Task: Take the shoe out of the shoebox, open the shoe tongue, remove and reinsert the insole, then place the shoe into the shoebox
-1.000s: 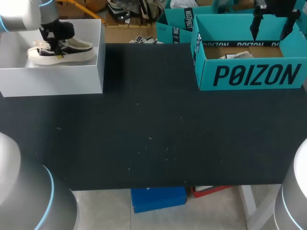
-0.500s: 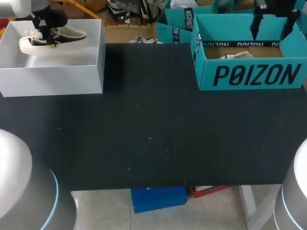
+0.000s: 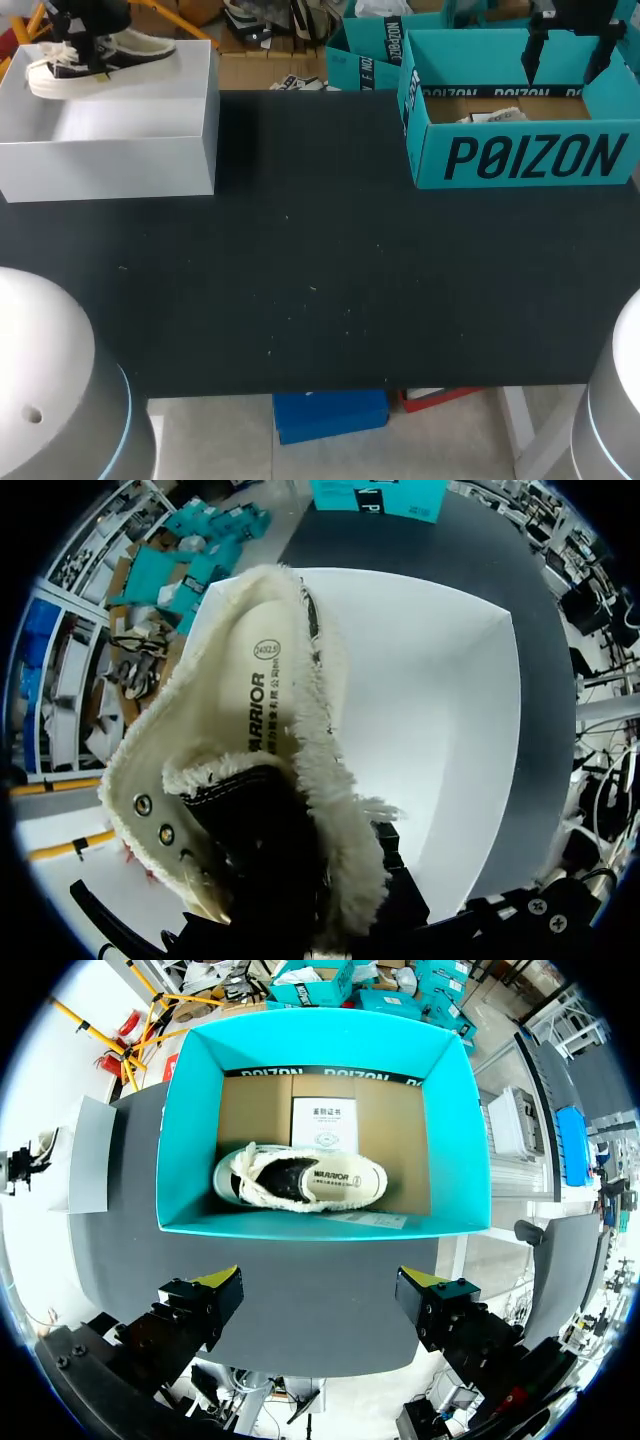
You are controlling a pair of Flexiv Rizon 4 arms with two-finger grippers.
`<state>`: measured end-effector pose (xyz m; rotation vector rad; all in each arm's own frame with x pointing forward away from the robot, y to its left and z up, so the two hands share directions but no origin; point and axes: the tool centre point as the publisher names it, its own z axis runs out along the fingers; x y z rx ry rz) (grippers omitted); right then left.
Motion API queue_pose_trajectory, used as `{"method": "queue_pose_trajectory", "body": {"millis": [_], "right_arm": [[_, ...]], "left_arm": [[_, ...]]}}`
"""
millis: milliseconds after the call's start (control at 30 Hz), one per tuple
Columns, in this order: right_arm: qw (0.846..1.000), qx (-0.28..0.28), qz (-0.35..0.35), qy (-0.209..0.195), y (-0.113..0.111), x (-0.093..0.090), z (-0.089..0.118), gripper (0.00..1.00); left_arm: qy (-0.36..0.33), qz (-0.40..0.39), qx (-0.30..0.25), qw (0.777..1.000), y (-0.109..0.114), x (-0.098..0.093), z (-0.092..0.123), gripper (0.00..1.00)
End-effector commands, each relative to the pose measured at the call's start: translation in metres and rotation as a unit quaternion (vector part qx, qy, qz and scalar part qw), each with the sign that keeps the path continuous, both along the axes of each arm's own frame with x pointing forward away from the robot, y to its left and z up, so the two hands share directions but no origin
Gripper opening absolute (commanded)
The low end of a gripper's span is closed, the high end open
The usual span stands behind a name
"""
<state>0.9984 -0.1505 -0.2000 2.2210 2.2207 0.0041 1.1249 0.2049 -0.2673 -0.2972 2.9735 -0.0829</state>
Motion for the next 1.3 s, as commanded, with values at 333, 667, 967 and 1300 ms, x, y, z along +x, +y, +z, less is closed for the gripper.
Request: {"method": "queue_pose_trajectory", "body": {"millis": [333, 667, 967, 1300], "right_arm": [[1.000, 0.000, 0.000, 0.001, 0.000, 0.001, 0.000, 1.00], [1.000, 0.000, 0.000, 0.001, 0.000, 0.001, 0.000, 1.00], [1.000, 0.000, 0.000, 0.001, 0.000, 0.001, 0.000, 1.00], [1.000, 0.000, 0.000, 0.001, 0.000, 0.001, 0.000, 1.00]], "left_arm": [[-0.127, -0.027, 0.015, 0.991, -0.088, -0.193, 0.095, 0.00], [-0.150, -0.064, 0.024, 0.986, -0.172, -0.277, 0.099, 0.00], [-0.122, -0.102, 0.038, 0.987, -0.227, -0.314, 0.053, 0.00], [-0.095, -0.100, 0.039, 0.990, -0.267, -0.319, -0.012, 0.00]]}}
